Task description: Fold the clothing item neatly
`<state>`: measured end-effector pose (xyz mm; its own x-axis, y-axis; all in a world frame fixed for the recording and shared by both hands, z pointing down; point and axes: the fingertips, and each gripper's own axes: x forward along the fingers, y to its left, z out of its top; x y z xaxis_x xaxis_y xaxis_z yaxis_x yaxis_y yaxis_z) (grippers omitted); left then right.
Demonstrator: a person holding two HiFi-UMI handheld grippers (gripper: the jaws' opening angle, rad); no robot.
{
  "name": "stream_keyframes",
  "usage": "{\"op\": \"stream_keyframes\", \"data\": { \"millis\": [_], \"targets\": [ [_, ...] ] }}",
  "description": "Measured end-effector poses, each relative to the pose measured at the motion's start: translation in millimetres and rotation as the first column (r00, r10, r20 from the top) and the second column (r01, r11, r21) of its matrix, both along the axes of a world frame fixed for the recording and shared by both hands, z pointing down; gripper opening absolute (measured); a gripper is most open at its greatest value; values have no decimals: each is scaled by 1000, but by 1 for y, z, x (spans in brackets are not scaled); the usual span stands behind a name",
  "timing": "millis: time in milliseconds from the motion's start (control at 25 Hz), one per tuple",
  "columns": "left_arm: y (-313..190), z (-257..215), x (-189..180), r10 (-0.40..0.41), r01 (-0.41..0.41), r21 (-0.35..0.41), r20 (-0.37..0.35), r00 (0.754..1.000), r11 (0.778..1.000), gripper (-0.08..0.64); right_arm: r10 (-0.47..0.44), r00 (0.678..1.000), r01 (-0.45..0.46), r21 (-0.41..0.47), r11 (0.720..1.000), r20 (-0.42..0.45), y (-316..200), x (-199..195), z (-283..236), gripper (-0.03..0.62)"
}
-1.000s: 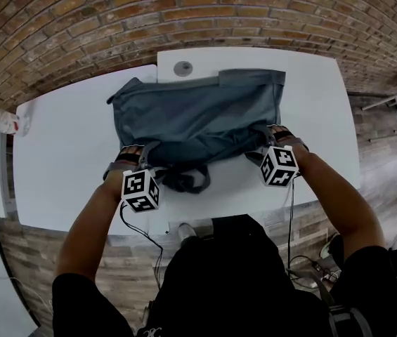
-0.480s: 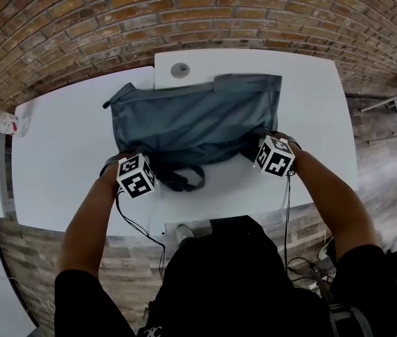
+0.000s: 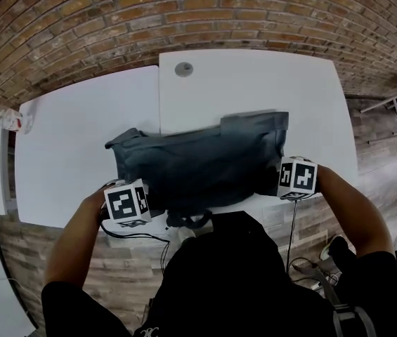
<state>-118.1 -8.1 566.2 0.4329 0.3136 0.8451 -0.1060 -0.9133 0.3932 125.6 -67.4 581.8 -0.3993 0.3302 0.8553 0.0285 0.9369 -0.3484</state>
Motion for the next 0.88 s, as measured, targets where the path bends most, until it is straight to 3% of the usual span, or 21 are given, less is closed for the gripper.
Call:
{"op": "stream_keyframes", "data": {
  "millis": [160,280,360,520,680,760,880],
  "targets": [
    [20,-36,-1,0,-11,-152,-74,997,988,66,-27,1000,28,-175,984,6,24,2,-45,114],
    [-1,-50,-5,-57,40,-162,-104,993,986,65,29,1000,-27,-217,976,10,-1,1,-65,112],
    [-27,-52,-8,-118,101,-141,-112,987,985,66,101,995,-94,-198,976,25,-34,-4,-70,114],
    [-90,-52,-18,-276,265,-92,-136,951,960,66,273,961,-266,-115,957,53,-106,-14,-69,112],
    [-147,-31,-28,-425,426,-11,-106,899,905,66,378,926,-378,24,925,22,-153,-15,-43,114],
    [-163,-7,-34,-451,453,82,-44,892,888,66,383,924,-378,147,914,-10,-165,-15,-18,114],
    [-178,36,-38,-448,417,267,66,891,869,66,380,924,-344,331,879,-48,-175,-15,21,114]
  ]
}}
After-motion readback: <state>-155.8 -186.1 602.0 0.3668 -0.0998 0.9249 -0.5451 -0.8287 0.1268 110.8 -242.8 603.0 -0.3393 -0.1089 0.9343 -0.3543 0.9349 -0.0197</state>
